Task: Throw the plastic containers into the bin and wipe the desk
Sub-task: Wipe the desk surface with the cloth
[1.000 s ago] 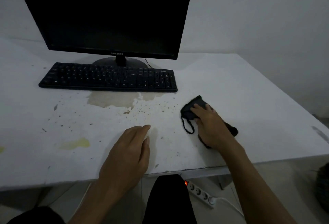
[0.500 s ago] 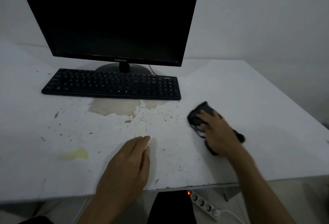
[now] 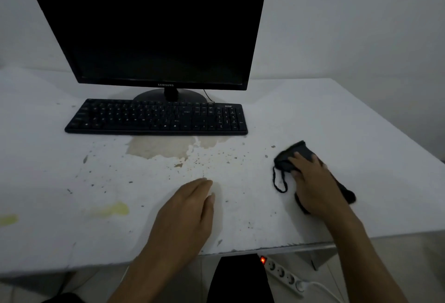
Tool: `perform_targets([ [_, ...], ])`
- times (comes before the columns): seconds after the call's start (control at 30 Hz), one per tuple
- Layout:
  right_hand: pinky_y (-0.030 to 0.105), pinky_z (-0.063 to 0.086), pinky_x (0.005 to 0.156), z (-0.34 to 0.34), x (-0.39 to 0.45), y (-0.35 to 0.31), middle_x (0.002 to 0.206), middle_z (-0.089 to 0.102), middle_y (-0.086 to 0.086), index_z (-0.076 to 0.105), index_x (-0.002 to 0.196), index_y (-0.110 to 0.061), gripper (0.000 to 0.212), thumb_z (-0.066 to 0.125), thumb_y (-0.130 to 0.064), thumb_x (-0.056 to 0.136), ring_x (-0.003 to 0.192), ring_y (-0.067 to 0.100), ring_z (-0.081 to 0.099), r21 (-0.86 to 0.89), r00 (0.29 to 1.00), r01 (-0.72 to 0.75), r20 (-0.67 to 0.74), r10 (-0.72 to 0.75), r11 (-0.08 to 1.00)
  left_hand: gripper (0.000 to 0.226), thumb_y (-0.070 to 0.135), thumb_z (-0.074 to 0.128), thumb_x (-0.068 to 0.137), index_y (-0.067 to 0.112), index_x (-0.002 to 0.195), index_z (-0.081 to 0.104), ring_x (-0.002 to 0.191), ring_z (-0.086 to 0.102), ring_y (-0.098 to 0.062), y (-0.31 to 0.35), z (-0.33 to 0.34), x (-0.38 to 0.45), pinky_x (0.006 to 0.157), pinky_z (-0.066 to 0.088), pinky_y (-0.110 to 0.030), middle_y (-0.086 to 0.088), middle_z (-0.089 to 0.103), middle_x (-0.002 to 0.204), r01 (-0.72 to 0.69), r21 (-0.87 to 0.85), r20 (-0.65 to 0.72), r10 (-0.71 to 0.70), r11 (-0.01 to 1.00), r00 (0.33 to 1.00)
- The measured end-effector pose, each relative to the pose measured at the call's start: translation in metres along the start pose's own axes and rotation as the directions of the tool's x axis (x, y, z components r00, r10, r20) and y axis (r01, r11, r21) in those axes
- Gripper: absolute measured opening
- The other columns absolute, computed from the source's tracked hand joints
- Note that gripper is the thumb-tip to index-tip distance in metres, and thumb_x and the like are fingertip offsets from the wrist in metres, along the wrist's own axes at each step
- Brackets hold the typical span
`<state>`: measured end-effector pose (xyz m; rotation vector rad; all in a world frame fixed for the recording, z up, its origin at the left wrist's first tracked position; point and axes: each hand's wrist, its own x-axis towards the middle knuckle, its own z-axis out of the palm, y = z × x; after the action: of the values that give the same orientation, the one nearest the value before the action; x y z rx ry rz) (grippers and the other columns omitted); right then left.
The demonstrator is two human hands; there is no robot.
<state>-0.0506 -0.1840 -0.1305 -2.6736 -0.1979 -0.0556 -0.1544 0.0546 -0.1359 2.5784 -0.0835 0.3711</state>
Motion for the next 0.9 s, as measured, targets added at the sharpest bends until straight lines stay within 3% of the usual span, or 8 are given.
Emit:
perform_targets([
  [0.13, 0.038, 0.007, 0.118, 0.008, -0.024, -0.004, 0.148, 0.024, -0.01, 0.036, 0.14, -0.018, 0.045, 0.039, -0.008, 0.097, 0.144, 0.023, 0.01, 0.004, 0.98, 0.192, 0.06, -0.191, 0.981, 0.062, 0.046, 0.022, 0.086, 0.02, 0.139, 0.041, 0.134, 0.034, -0.007, -0.003, 0.01, 0.0, 0.104, 0.01, -0.011, 0.006, 0.041, 0.145, 0.012, -0.004, 0.029, -0.012, 1.0, 1.0],
  [0.27, 0.038, 0.01, 0.116, -0.021, -0.039, 0.017, 0.136, 0.022, -0.016, 0.043, 0.136, -0.017, 0.04, 0.041, -0.009, 0.096, 0.142, 0.027, 0.021, 0.06, 0.999, 0.031, -0.027, -0.029, 0.998, 0.057, 0.045, 0.023, 0.09, 0.021, 0.138, 0.042, 0.133, 0.034, -0.005, -0.004, 0.01, 0.001, 0.101, 0.005, -0.005, 0.007, 0.041, 0.144, 0.005, -0.023, -0.002, -0.005, 1.0, 1.0],
  [0.37, 0.039, 0.01, 0.115, -0.021, -0.015, 0.008, 0.151, 0.026, -0.001, 0.041, 0.138, -0.016, 0.04, 0.038, -0.012, 0.098, 0.143, 0.028, 0.016, 0.014, 1.0, -0.023, 0.002, 0.023, 1.0, 0.047, 0.038, 0.029, 0.097, 0.018, 0.136, 0.045, 0.132, 0.036, -0.006, -0.004, 0.01, 0.001, 0.102, 0.008, -0.006, 0.005, 0.044, 0.142, -0.012, -0.018, -0.033, 0.012, 1.0, 0.999],
  [0.5, 0.041, 0.013, 0.116, 0.013, 0.005, -0.036, 0.151, 0.031, 0.005, 0.043, 0.137, -0.016, 0.04, 0.039, -0.013, 0.097, 0.142, 0.03, 0.017, 0.027, 0.986, 0.147, 0.07, -0.148, 0.989, 0.056, 0.045, 0.025, 0.092, 0.013, 0.129, 0.053, 0.126, 0.047, -0.013, -0.009, 0.01, -0.003, 0.105, 0.018, -0.018, 0.0, 0.053, 0.134, 0.002, 0.005, -0.026, -0.002, 1.0, 1.0],
  [0.63, 0.038, 0.003, 0.117, 0.031, -0.019, -0.046, 0.153, 0.025, -0.001, 0.039, 0.14, -0.016, 0.042, 0.037, -0.012, 0.098, 0.144, 0.026, 0.01, -0.011, 0.949, 0.307, 0.084, -0.305, 0.952, 0.06, 0.045, 0.022, 0.089, 0.011, 0.127, 0.056, 0.123, 0.05, -0.016, -0.008, 0.013, -0.004, 0.103, 0.024, -0.022, -0.003, 0.056, 0.132, 0.004, 0.021, -0.014, -0.003, 1.0, 1.0],
  [0.77, 0.037, 0.011, 0.116, -0.001, -0.034, 0.004, 0.149, 0.033, 0.003, 0.046, 0.134, -0.013, 0.041, 0.043, -0.004, 0.095, 0.141, 0.027, 0.024, 0.023, 0.995, 0.102, -0.016, -0.101, 0.995, 0.068, 0.049, 0.015, 0.086, 0.014, 0.131, 0.052, 0.129, 0.043, -0.012, -0.007, 0.013, -0.005, 0.105, 0.014, -0.018, 0.0, 0.05, 0.138, -0.004, 0.022, -0.009, 0.004, 1.0, 1.0],
  [0.9, 0.043, 0.016, 0.115, -0.02, -0.014, 0.02, 0.147, 0.035, 0.015, 0.041, 0.137, -0.007, 0.041, 0.039, -0.003, 0.096, 0.136, 0.036, 0.028, 0.014, 0.989, -0.119, -0.089, 0.12, 0.993, 0.065, 0.048, 0.017, 0.088, 0.014, 0.134, 0.048, 0.131, 0.039, -0.01, -0.007, 0.01, -0.002, 0.104, 0.012, -0.013, 0.002, 0.047, 0.14, -0.016, -0.003, -0.024, 0.016, 1.0, 1.0],
])
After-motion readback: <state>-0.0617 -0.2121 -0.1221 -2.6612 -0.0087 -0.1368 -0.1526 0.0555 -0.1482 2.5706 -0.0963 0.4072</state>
